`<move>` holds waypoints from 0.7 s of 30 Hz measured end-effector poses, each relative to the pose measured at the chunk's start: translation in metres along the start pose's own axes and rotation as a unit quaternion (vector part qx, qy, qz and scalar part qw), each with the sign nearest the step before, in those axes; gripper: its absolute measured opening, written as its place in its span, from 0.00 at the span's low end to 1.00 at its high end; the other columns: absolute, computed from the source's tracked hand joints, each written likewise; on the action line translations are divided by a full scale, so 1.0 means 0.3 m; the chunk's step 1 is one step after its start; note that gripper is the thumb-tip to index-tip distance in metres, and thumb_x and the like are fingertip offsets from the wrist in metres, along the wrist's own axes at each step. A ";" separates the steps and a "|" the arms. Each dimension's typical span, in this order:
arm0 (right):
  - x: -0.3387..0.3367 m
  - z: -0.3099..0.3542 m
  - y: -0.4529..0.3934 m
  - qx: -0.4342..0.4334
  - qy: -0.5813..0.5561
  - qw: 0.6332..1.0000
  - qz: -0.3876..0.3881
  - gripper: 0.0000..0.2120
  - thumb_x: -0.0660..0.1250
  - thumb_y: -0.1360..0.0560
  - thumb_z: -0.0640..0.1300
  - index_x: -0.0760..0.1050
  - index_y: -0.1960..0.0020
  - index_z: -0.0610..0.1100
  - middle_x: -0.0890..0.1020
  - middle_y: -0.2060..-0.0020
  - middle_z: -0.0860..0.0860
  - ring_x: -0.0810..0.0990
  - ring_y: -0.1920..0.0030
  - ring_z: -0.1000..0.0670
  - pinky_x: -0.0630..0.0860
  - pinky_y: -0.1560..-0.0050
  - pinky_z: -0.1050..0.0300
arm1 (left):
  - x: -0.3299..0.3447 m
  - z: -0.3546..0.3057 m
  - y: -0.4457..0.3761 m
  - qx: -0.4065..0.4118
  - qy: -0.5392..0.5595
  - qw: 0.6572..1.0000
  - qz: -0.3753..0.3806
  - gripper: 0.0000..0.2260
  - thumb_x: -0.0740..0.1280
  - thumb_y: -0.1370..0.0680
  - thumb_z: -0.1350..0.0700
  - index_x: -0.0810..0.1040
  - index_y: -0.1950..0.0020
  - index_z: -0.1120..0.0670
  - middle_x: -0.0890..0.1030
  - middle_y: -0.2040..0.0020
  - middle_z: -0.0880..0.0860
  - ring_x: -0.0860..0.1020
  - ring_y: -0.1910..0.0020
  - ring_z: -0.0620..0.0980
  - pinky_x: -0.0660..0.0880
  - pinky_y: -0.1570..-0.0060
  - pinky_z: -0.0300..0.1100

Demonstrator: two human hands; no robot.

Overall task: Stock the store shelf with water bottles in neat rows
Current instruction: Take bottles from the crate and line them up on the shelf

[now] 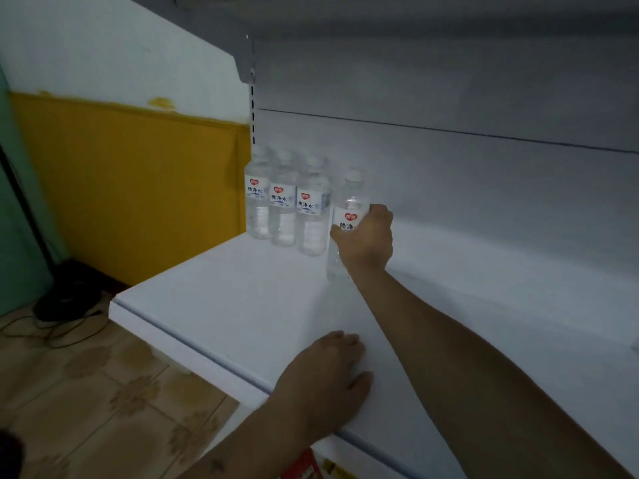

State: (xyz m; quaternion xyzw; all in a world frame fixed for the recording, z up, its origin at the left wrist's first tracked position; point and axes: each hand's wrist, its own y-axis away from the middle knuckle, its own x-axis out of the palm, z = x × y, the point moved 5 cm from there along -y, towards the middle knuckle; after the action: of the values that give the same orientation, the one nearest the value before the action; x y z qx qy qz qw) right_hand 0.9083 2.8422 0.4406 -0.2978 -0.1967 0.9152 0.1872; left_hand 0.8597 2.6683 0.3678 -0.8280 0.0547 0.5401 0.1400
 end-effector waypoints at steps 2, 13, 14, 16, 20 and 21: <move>0.045 -0.002 -0.046 0.003 0.006 1.000 -0.005 0.32 0.78 0.35 0.51 0.68 0.39 0.41 0.73 0.43 0.45 0.78 0.46 0.41 0.78 0.50 0.46 | 0.016 0.014 -0.006 0.009 -0.013 1.000 -0.001 0.21 0.54 0.21 0.45 0.71 0.31 0.52 0.69 0.29 0.47 0.63 0.29 0.46 0.59 0.31 0.36; 0.141 -0.004 -0.136 -0.004 0.044 0.999 -0.030 0.33 0.78 0.34 0.53 0.66 0.38 0.40 0.72 0.41 0.44 0.76 0.42 0.43 0.76 0.50 0.46 | 0.056 0.041 -0.020 0.012 0.003 1.000 -0.019 0.37 0.44 0.32 0.38 0.66 0.27 0.50 0.66 0.27 0.43 0.59 0.25 0.47 0.57 0.29 0.40; 0.139 -0.002 -0.135 -0.005 0.046 0.998 -0.030 0.34 0.78 0.34 0.53 0.66 0.38 0.40 0.72 0.41 0.44 0.76 0.41 0.43 0.77 0.50 0.46 | 0.055 0.039 -0.019 0.015 0.005 1.000 -0.022 0.37 0.44 0.32 0.38 0.66 0.28 0.50 0.66 0.27 0.43 0.59 0.25 0.47 0.57 0.29 0.40; 0.135 0.003 -0.134 -0.004 0.053 0.998 -0.026 0.34 0.78 0.34 0.53 0.66 0.37 0.40 0.72 0.41 0.44 0.76 0.42 0.42 0.77 0.49 0.46 | 0.057 0.039 -0.018 0.017 0.002 1.000 -0.021 0.38 0.43 0.33 0.38 0.66 0.27 0.50 0.66 0.27 0.43 0.59 0.25 0.46 0.57 0.29 0.38; 0.120 -0.003 -0.131 0.007 0.046 0.999 -0.004 0.36 0.80 0.35 0.52 0.65 0.37 0.40 0.71 0.40 0.44 0.76 0.41 0.42 0.77 0.48 0.46 | 0.032 0.029 -0.011 0.011 0.014 1.000 -0.006 0.39 0.42 0.34 0.38 0.70 0.30 0.52 0.68 0.28 0.47 0.62 0.27 0.47 0.58 0.29 0.37; 0.114 -0.010 -0.129 0.009 0.041 0.999 0.009 0.36 0.80 0.35 0.52 0.66 0.37 0.40 0.71 0.40 0.43 0.76 0.41 0.42 0.77 0.48 0.46 | 0.026 0.026 -0.010 0.011 0.018 1.000 -0.004 0.38 0.42 0.34 0.38 0.71 0.31 0.53 0.70 0.29 0.48 0.63 0.28 0.48 0.58 0.29 0.37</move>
State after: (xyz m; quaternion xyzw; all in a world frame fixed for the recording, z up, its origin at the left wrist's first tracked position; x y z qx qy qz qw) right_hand 0.8933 2.8916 0.4404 -0.3350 -0.1778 0.9057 0.1891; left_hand 0.8567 2.6740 0.3583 -0.8364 0.0595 0.5237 0.1505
